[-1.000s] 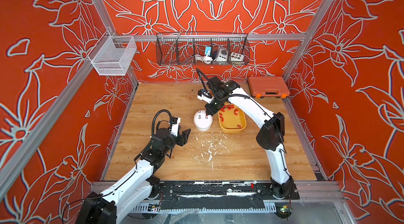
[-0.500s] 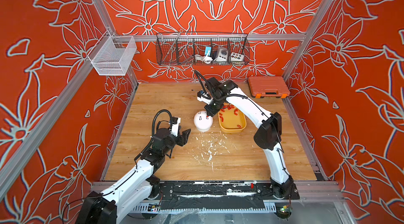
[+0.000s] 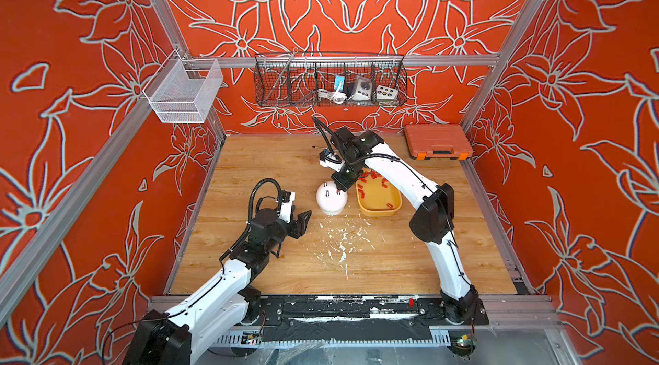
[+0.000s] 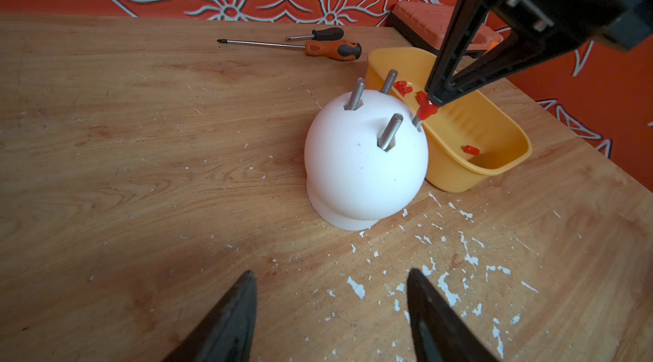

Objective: Cover the protruding screws with screw protection sleeves
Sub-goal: Attach the screw protection sleeve to the screw.

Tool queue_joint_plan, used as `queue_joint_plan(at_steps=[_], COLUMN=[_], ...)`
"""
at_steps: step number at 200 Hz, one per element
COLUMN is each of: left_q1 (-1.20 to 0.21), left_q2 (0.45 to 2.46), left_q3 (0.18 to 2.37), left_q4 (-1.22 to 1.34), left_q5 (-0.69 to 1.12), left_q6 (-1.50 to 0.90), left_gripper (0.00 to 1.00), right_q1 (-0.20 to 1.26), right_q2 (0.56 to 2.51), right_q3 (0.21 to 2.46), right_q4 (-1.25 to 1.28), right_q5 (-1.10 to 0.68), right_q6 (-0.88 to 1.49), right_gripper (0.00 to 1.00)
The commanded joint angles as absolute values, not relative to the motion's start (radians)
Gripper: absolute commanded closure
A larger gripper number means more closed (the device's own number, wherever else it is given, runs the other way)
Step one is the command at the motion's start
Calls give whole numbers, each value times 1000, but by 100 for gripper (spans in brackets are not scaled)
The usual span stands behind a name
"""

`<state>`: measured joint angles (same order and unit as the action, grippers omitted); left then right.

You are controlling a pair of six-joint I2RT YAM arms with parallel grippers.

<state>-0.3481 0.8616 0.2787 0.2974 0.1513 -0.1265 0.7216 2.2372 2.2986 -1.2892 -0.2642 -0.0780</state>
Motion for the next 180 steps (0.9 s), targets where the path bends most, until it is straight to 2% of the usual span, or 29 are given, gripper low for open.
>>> queue_joint_plan(at_steps=[1,24,65,68,71,73,78,132,154,180], left_q1=[-353,-353,-353,-353,-353,-353,-353,-352,-353,-353], left_q2=[861,854,846,847,847,846,848,841,839,844], left_q3=[304,305,301,302,302,303,302,302,301,299], left_q4=[306,298,298,300,300,300,300,298,298,304], left_q5=[156,155,153,154,154,154,155,150,152,152], left_q6=[-112,-110,-112,-111,-111,-111,-112,-109,-110,-112], left_gripper=[34,35,35,35,35,35,34,35,35,35], right_q1=[727,727,706,705,702,701,697,629,595,584], right_q2=[2258,2233,2153,2145,2137,2132,2117,1975,1957,1970], right_q3=[2280,2263,2208,2202,2193,2188,2173,1950,1866,1831], right_q4=[-1319,-1292,-1214,-1204,-1195,-1188,-1173,-928,-842,-813], right_q5=[-265,-279,-342,-347,-351,-355,-366,-527,-608,-627], right_q6=[-54,-40,-2,1,4,6,11,105,153,169], right_gripper=[100,85,68,64,49,43,39,34,43,45])
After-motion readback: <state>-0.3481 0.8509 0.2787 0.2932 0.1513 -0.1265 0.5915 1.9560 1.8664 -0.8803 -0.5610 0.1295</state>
